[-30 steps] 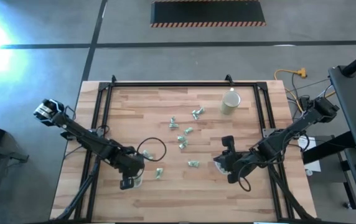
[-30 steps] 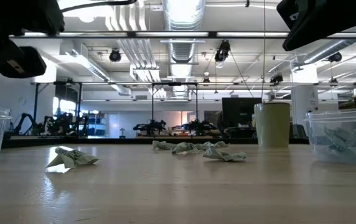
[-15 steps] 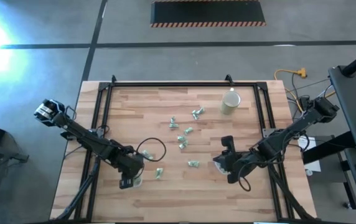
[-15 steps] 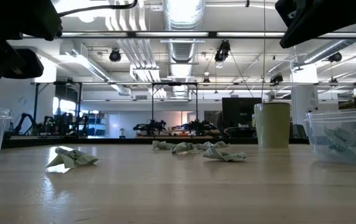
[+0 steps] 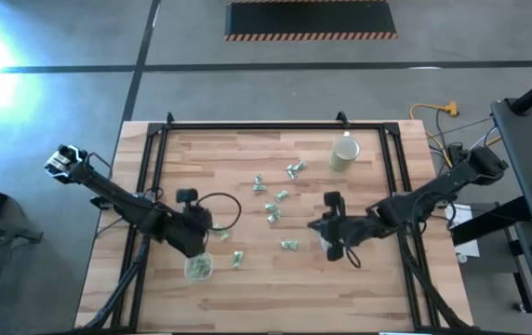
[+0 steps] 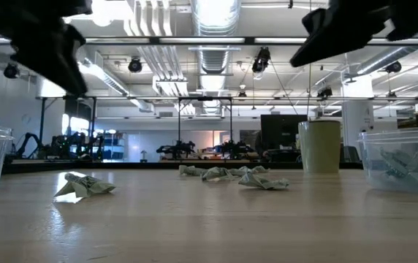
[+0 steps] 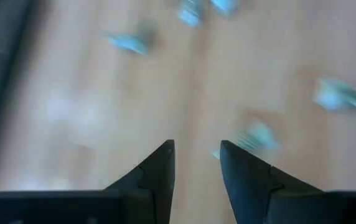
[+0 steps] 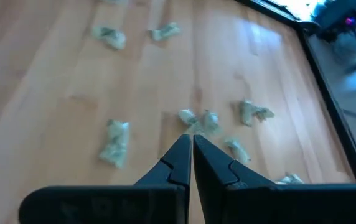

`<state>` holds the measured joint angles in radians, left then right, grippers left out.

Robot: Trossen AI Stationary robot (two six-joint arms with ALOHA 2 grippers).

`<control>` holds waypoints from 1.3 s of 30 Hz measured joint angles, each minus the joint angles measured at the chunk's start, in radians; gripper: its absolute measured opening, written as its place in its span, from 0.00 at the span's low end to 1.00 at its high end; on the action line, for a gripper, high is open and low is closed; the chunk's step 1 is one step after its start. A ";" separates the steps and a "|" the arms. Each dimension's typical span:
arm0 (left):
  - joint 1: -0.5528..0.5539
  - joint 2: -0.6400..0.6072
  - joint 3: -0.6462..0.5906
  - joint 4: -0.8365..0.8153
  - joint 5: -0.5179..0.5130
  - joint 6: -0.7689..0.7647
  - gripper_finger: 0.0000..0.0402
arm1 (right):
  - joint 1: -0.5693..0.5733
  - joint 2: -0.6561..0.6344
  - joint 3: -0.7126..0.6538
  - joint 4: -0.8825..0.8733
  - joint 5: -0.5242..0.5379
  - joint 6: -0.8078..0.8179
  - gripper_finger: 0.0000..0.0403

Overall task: Pick and place Stevia / Truvia into bins
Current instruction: Put the stevia packet into the right transparent container

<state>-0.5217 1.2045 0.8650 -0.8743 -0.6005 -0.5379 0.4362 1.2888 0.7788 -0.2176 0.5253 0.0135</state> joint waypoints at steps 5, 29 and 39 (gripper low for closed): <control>0.000 -0.002 -0.005 -0.001 -0.200 0.004 0.28 | -0.112 0.009 -0.019 0.092 -0.220 -0.043 0.04; 0.000 0.005 -0.008 0.008 -0.385 -0.032 0.28 | -0.195 0.426 0.048 0.297 -0.451 0.012 0.33; 0.000 0.005 -0.008 0.019 -0.386 -0.032 0.28 | -0.192 0.451 0.061 0.306 -0.505 0.039 0.38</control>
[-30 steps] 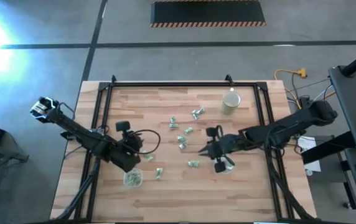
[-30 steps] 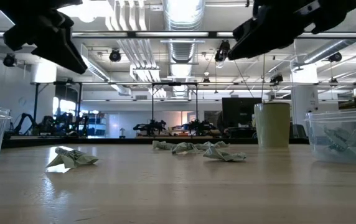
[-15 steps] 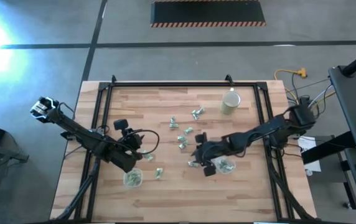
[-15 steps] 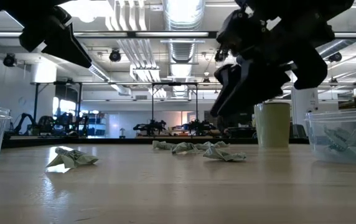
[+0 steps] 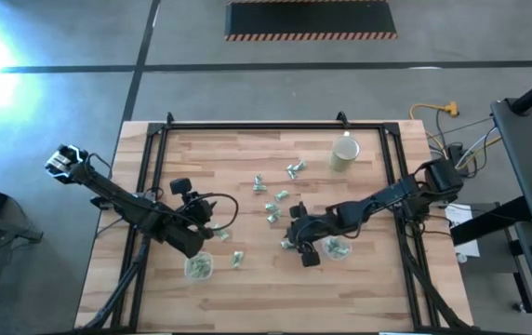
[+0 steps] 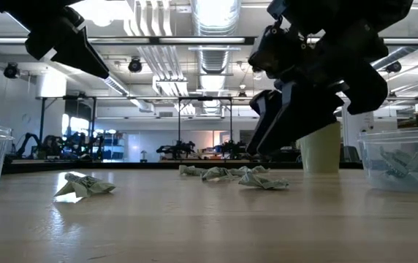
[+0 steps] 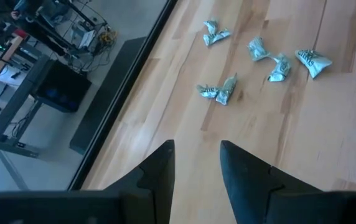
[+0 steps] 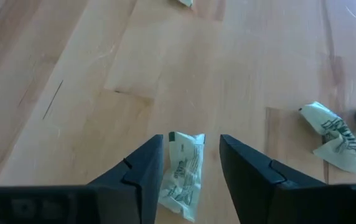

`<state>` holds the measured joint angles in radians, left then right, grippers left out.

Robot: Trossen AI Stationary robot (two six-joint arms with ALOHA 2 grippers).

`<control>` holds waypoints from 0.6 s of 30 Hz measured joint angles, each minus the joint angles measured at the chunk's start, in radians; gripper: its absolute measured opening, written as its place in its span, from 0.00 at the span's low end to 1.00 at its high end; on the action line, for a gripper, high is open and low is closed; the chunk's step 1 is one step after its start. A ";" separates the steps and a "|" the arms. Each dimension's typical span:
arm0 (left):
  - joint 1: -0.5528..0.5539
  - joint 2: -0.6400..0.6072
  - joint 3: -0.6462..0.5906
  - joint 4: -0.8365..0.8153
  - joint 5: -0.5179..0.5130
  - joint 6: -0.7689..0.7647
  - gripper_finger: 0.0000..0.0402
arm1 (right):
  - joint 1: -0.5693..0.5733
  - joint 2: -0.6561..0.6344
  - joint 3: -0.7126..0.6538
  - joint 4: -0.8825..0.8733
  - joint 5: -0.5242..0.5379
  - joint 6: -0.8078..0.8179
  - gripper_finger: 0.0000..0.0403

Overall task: Pick and place Stevia / Truvia into bins
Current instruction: Put the stevia packet into the right transparent container

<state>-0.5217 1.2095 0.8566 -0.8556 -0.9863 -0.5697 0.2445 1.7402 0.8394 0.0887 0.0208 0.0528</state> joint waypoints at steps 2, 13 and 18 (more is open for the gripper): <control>0.000 0.000 0.000 0.000 0.000 0.000 0.28 | 0.000 0.002 0.000 0.002 -0.001 0.002 0.38; 0.000 0.000 0.000 0.002 0.000 0.000 0.28 | -0.001 0.077 0.014 0.019 -0.003 0.018 0.42; 0.000 0.000 -0.002 0.001 0.000 0.000 0.28 | -0.001 0.077 0.016 0.020 0.001 0.015 0.41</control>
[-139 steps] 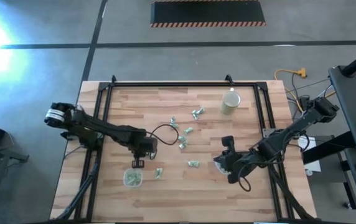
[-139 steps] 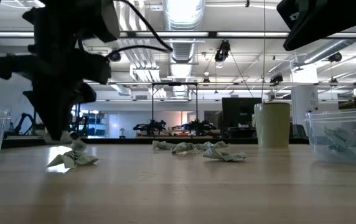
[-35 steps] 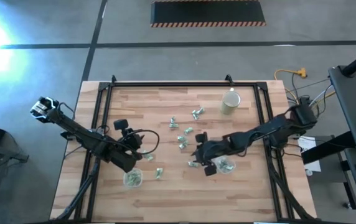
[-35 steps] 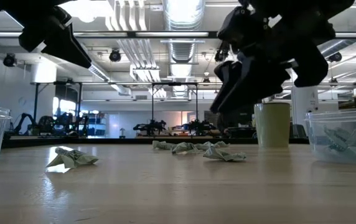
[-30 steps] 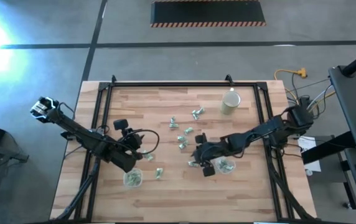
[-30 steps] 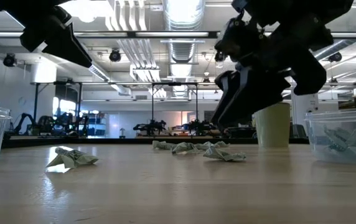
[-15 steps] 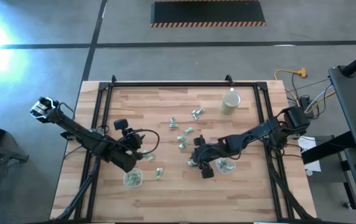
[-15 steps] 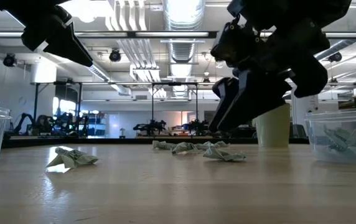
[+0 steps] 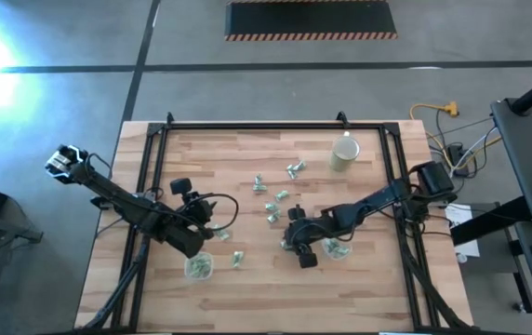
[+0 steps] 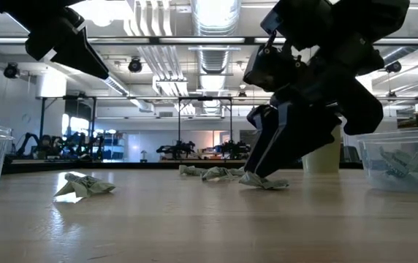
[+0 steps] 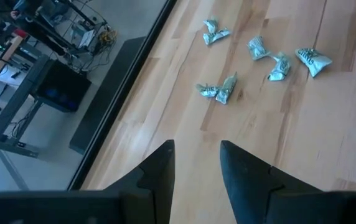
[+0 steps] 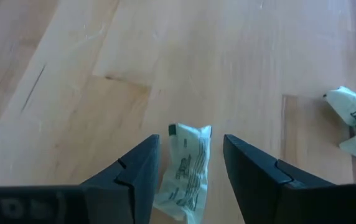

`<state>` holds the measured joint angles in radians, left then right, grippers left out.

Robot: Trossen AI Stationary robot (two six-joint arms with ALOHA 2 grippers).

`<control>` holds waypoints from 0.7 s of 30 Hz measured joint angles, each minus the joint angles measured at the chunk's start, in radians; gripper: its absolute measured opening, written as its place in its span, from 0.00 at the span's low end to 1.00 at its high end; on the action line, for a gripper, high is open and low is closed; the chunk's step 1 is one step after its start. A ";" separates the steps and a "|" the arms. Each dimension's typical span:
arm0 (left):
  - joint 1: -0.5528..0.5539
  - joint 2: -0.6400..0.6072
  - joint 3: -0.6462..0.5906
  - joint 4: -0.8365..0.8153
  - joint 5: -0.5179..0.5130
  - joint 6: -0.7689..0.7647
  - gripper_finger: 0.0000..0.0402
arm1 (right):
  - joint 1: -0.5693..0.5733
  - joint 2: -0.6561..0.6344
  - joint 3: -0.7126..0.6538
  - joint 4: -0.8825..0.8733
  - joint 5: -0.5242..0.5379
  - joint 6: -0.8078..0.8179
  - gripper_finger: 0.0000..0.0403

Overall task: Pick and place Stevia / Truvia into bins
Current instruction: Put the stevia packet into the right transparent container

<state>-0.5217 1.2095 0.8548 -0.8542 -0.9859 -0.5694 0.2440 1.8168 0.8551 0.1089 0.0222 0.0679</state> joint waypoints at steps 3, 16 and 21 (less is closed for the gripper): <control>0.000 0.000 -0.003 0.001 0.000 0.000 0.28 | 0.000 0.006 0.000 0.000 0.003 0.000 0.38; 0.000 0.000 -0.010 0.000 0.000 0.000 0.28 | 0.000 0.043 0.014 0.000 0.002 -0.032 0.22; 0.000 0.000 -0.011 0.000 0.000 0.000 0.28 | -0.001 0.040 0.022 -0.001 0.005 -0.045 0.12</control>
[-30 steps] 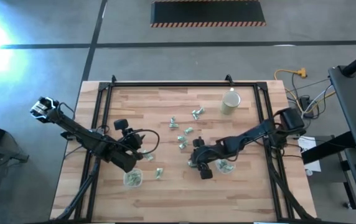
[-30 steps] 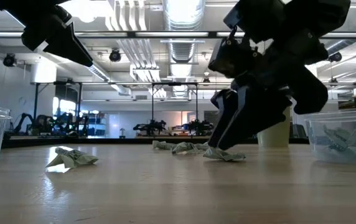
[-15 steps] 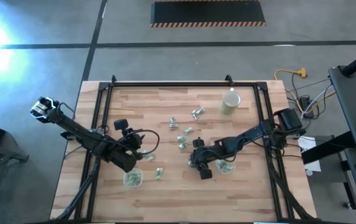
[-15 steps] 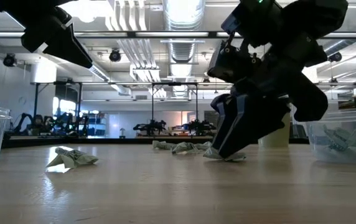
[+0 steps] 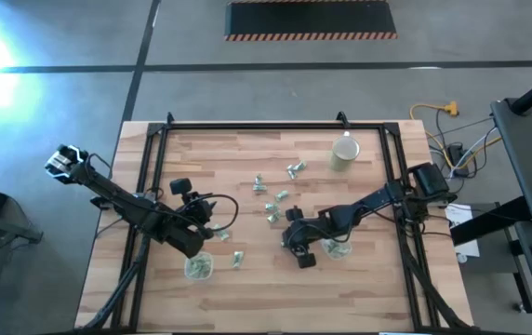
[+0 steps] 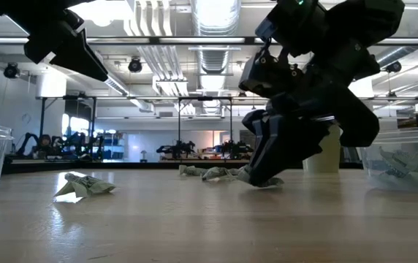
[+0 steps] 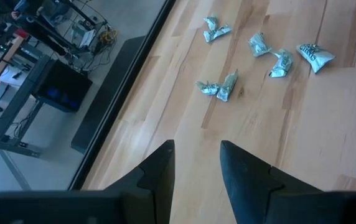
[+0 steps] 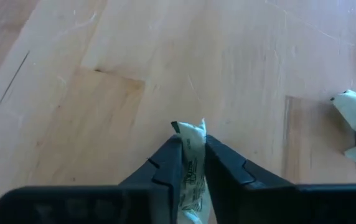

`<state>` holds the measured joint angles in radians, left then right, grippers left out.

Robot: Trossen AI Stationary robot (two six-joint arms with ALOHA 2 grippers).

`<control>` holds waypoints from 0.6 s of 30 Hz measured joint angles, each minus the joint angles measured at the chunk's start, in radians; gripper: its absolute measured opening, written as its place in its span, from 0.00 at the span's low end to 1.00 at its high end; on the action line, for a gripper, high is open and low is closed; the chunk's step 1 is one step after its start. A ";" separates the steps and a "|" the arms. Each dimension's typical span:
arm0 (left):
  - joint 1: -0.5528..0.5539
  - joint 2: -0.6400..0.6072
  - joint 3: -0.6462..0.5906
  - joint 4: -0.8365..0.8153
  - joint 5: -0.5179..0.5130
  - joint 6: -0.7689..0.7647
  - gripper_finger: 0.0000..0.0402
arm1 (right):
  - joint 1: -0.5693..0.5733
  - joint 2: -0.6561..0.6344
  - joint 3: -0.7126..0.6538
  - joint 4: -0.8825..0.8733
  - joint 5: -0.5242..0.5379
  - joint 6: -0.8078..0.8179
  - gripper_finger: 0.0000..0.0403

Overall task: Pick and place Stevia / Truvia into bins
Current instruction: Put the stevia packet into the right transparent container

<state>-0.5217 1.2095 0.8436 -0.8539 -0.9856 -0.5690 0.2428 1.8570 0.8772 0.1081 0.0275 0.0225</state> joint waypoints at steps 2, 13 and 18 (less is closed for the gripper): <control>0.000 0.000 0.000 0.000 0.000 0.000 0.28 | 0.000 -0.001 0.002 0.000 0.000 0.000 0.09; 0.000 0.000 0.000 0.000 0.000 0.000 0.28 | 0.001 -0.066 0.003 -0.036 0.000 -0.016 0.03; 0.000 0.000 0.000 0.000 0.000 0.000 0.28 | 0.001 -0.162 0.003 -0.141 -0.001 -0.007 0.03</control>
<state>-0.5218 1.2095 0.8436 -0.8542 -0.9855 -0.5690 0.2439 1.6953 0.8799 -0.0329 0.0269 0.0158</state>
